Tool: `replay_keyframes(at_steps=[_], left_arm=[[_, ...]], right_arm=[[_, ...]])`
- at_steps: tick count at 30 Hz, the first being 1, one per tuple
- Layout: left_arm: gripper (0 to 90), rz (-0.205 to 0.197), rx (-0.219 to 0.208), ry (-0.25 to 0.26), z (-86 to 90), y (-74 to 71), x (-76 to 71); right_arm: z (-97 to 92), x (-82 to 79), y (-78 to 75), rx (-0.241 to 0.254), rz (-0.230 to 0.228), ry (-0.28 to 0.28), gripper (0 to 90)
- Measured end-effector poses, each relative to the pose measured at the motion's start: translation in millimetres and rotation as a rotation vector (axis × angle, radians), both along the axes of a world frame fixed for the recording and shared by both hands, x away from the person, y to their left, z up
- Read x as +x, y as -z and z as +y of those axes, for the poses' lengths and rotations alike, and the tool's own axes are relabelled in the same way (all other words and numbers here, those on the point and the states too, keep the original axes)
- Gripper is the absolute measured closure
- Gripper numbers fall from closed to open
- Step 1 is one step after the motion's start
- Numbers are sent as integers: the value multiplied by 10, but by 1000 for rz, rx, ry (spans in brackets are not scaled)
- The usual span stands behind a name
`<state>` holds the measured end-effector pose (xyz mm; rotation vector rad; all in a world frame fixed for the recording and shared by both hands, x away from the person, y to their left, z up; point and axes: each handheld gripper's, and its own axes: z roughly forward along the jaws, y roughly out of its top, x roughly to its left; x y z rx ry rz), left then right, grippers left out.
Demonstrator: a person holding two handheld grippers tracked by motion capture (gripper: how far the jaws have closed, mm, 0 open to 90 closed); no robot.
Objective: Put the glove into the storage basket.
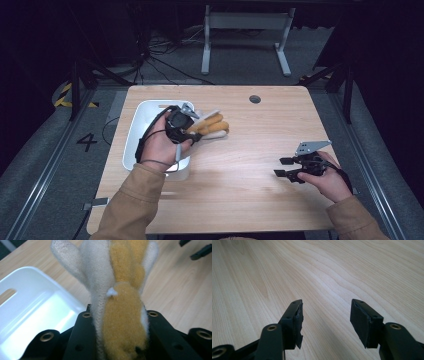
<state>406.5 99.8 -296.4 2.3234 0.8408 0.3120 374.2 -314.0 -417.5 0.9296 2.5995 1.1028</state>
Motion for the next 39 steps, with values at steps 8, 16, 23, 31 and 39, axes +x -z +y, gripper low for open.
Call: replay_keyframes(at_steps=[8,16,23,31,39], left_arm=[[740,12,-24,-117,357,50,135],[738,25,-55,-238,577,138,244],[737,53,-47,-360,683,243,335],[737,130,-88,-463,699,382,415],[737,171,-91,-522,688,440,474]], right_arm=[[14,-13,35,-9,11,12,448],[24,-22,66,-18,16,11,447],[10,5,77,-23,16,5,446],[-4,6,56,-14,7,-4,443],[12,-20,51,-19,6,-8,439]])
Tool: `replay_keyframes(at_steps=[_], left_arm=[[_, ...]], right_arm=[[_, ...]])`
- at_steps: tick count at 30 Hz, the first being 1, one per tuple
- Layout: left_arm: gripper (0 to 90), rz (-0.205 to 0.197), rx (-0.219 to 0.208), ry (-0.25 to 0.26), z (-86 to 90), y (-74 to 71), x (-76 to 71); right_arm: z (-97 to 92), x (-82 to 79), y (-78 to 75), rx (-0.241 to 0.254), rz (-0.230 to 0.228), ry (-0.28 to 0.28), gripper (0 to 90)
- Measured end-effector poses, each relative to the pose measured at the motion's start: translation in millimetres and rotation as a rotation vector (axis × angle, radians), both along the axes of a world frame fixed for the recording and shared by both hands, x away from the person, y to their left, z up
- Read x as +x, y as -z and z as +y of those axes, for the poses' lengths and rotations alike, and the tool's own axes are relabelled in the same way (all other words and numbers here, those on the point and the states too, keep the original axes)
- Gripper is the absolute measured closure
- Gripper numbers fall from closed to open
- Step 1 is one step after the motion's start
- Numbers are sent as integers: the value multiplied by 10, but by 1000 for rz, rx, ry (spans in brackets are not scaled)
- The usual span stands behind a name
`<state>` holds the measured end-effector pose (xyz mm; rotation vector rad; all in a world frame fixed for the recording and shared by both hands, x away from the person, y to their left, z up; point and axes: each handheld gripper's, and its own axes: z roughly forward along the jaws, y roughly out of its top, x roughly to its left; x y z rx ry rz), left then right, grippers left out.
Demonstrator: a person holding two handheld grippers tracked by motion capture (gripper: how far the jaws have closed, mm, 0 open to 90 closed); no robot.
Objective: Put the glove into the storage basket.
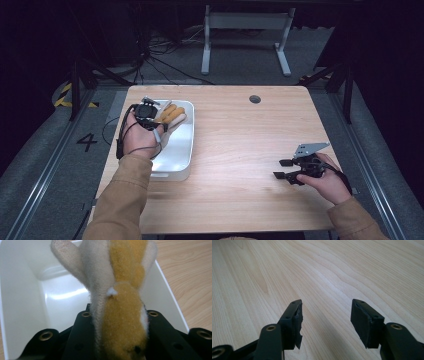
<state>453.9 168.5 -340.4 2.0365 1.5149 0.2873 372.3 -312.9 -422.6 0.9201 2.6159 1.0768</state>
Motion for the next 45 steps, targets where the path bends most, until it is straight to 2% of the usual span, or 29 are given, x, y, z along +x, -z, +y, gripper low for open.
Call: replay_keyframes(at_steps=[4,9,11,13,16,30,45], left_arm=[[737,28,-27,-34,0,58,50],[737,55,-18,-59,-13,170,113],[737,54,-20,-73,-19,209,130],[737,64,-6,-88,-28,254,152],[737,82,-11,-104,-36,329,186],[734,163,-23,-119,-70,559,306],[728,220,-23,-148,-41,742,365]], right_arm=[[0,8,10,-1,2,1,439],[17,6,20,-3,3,-7,438],[22,-1,23,-3,6,-9,437],[22,-2,25,-4,6,-9,436],[20,-5,28,-6,5,-9,436],[30,-17,47,-16,8,-11,434],[29,-20,70,-26,8,-15,431]])
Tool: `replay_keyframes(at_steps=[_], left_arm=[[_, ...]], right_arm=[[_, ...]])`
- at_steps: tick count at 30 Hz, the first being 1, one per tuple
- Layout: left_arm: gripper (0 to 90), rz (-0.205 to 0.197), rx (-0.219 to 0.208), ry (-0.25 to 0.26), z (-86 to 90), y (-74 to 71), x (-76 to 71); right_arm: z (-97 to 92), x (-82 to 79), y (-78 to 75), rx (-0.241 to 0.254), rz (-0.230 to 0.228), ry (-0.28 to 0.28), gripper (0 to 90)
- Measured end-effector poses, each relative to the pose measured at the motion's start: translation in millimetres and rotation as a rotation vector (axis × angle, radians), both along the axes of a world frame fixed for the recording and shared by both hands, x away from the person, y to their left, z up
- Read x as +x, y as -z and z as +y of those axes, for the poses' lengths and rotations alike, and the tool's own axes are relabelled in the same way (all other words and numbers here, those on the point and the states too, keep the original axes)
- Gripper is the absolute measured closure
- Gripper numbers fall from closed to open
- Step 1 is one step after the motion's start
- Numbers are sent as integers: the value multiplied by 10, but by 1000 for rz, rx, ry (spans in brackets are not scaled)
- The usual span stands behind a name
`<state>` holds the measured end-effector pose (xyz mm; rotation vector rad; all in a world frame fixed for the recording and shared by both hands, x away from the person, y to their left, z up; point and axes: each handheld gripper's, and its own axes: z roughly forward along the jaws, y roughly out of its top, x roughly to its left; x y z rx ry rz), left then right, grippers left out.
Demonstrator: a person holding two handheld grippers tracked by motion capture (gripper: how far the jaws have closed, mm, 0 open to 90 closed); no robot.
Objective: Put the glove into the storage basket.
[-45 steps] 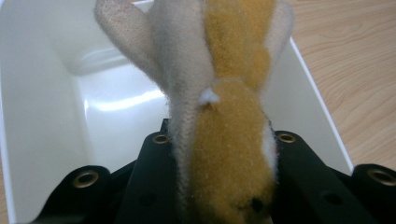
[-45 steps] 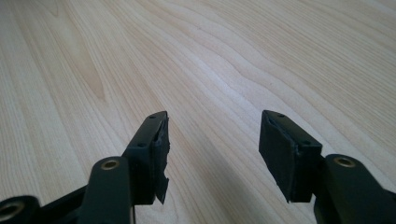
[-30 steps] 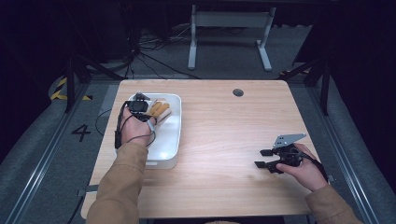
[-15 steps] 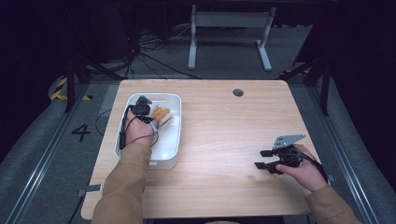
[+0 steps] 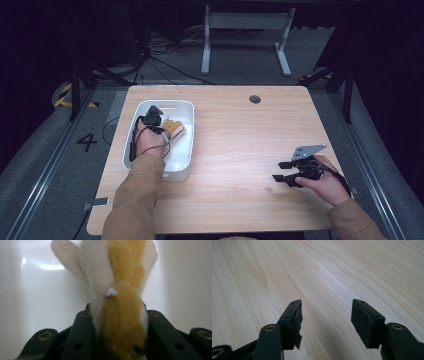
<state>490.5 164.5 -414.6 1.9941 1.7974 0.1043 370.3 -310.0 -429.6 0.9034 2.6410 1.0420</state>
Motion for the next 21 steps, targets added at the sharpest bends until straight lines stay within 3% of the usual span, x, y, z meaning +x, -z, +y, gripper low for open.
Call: replay_keyframes(at_steps=[14,18,21], left_arm=[[695,15,-27,-25,3,47,10],[632,32,-52,-27,9,69,10],[499,51,-56,-11,3,90,15]], right_arm=[[-9,-10,2,1,2,3,429],[-7,-9,4,-1,2,2,430],[1,-8,6,-3,2,2,427]])
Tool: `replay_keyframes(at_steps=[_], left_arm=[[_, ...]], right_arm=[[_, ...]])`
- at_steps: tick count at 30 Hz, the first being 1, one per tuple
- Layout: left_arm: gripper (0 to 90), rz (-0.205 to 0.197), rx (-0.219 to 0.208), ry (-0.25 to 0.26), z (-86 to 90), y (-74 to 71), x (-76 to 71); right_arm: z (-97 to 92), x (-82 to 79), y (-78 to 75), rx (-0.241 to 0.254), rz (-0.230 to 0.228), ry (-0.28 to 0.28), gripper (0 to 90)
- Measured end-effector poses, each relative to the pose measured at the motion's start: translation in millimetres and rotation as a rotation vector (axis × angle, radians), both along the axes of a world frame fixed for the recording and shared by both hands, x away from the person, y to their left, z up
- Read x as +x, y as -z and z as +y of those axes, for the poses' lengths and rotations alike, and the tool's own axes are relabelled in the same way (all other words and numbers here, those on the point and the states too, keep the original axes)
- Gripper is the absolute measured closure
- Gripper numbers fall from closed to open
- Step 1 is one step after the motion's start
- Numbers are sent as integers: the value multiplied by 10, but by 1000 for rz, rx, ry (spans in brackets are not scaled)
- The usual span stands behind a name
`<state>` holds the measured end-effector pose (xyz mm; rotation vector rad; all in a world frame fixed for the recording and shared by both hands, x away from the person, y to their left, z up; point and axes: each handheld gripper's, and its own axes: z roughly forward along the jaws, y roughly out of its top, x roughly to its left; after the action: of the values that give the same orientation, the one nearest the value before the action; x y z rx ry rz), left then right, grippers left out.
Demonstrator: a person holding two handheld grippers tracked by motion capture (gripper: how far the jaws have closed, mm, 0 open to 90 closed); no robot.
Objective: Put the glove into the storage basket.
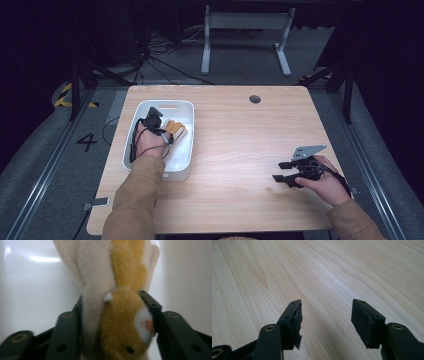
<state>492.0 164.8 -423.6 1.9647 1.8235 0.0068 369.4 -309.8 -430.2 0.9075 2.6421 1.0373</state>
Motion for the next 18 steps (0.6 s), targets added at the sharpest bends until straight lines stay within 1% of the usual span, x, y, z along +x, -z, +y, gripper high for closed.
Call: replay_keyframes(at_steps=[2,3,4,5,6,9,10,13,17,18], left_arm=[[414,-5,-2,-1,-13,0,-9],[366,1,6,-2,-16,-8,-11],[335,-1,21,-2,-23,-21,-18],[307,-10,27,-5,-28,-31,-25],[293,-18,38,7,-25,-52,-33],[258,-52,51,15,-29,-134,-69],[254,-56,58,18,-31,-161,-77],[242,-93,74,31,-47,-281,-115],[242,-143,82,31,-67,-430,-172],[243,-143,82,39,-71,-463,-188]], right_arm=[[1,2,-1,1,-1,-1,424],[1,2,0,3,-1,-2,423],[1,1,-1,4,-2,-3,422],[1,0,-1,4,-2,-3,421],[3,0,-2,3,-4,-3,420],[11,-2,-8,5,-6,-5,417],[14,-1,-9,5,-7,-7,417],[24,4,-6,7,-9,-16,415],[33,12,-2,10,-9,-21,413],[34,18,-2,12,-7,-20,413]])
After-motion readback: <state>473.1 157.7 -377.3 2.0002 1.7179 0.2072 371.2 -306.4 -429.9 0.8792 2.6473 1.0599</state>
